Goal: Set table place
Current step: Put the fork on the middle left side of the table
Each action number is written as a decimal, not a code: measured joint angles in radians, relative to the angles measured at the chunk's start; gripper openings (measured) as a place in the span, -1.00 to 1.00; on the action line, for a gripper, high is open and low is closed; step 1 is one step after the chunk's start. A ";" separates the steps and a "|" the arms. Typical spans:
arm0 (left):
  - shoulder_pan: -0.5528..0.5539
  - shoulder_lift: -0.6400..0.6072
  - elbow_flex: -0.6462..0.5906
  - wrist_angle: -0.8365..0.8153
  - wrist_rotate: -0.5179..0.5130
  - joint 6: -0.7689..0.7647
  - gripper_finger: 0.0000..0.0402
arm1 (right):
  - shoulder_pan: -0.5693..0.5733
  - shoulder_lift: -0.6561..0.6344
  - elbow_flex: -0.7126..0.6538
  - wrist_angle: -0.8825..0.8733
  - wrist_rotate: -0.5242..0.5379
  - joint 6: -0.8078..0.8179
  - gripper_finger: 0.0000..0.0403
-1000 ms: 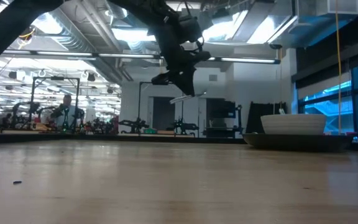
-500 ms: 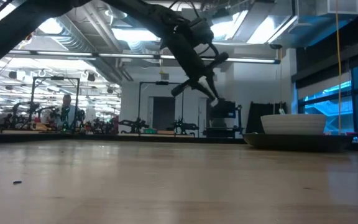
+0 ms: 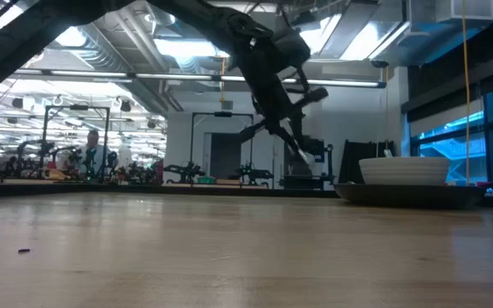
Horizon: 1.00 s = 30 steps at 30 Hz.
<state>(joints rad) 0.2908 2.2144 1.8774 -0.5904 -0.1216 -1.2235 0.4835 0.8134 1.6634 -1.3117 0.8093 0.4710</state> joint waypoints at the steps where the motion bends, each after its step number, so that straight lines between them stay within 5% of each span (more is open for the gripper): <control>1: -0.006 0.013 0.000 0.003 0.004 0.000 -0.94 | 0.000 -0.001 0.000 0.000 0.000 -0.008 -0.81; 15: -0.068 -0.011 0.000 -0.282 0.051 0.077 -0.94 | 0.000 0.002 0.000 -0.001 -0.002 -0.005 -0.80; 23: -0.156 -0.077 -0.001 -0.639 0.033 -0.049 -0.94 | 0.000 0.002 0.000 -0.002 -0.001 -0.006 -0.80; 30: -0.238 -0.079 0.000 -0.749 0.053 -0.135 -0.94 | 0.000 0.002 0.000 -0.012 -0.002 -0.007 -0.80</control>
<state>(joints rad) 0.0531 2.1355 1.8771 -1.3398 -0.0688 -1.3587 0.4835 0.8154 1.6634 -1.3240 0.8074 0.4645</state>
